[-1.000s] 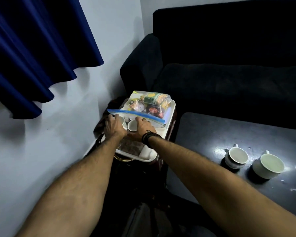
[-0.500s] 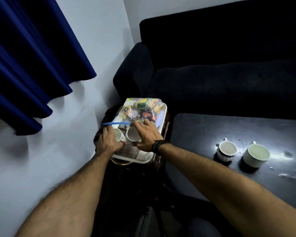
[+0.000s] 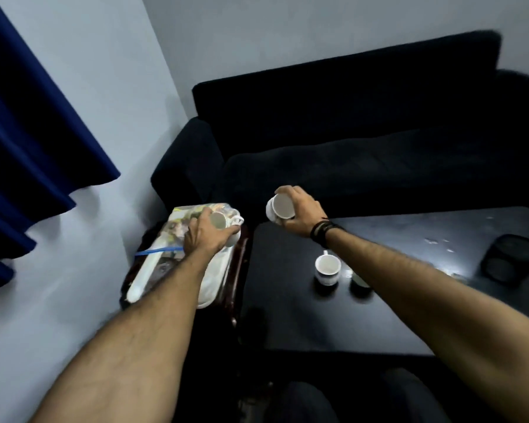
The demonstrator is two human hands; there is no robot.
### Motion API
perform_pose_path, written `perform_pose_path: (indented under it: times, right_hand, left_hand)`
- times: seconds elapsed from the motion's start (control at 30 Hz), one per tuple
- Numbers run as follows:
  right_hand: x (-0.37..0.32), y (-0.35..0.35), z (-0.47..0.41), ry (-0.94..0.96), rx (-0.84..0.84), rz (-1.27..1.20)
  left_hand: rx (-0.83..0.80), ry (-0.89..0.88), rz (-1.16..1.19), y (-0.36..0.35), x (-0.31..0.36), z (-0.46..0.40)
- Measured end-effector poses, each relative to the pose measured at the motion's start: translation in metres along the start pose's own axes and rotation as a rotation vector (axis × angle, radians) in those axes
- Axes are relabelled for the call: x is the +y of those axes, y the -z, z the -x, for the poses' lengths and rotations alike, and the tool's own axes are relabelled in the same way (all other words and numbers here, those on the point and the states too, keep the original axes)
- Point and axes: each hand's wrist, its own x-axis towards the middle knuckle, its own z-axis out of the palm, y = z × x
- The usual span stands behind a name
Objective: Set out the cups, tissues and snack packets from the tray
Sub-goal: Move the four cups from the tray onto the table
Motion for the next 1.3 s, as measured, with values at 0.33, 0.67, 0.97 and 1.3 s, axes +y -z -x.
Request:
perform_pose_path:
  times: [0.33,0.67,0.97,1.3]
  right_hand:
    - [0.159,0.108,0.011,-0.42,0.079,-0.036]
    - [0.229,0.064,-0.013,-0.191,-0.396,0.425]
    - [0.248,0.017,-0.021,-0.029,-0.642,0.706]
    - [0.267,0.023,-0.011,-0.358,-0.176,0.022]
  left_hand:
    - [-0.214,0.257,0.346,-0.136,0.123,-0.014]
    - [-0.205,0.229,0.12,-0.228,0.149,-0.021]
    - [-0.234,0.219,0.014,-0.269,0.157,-0.021]
    - [-0.43,0.234,0.064,-0.263,0.155,-0.033]
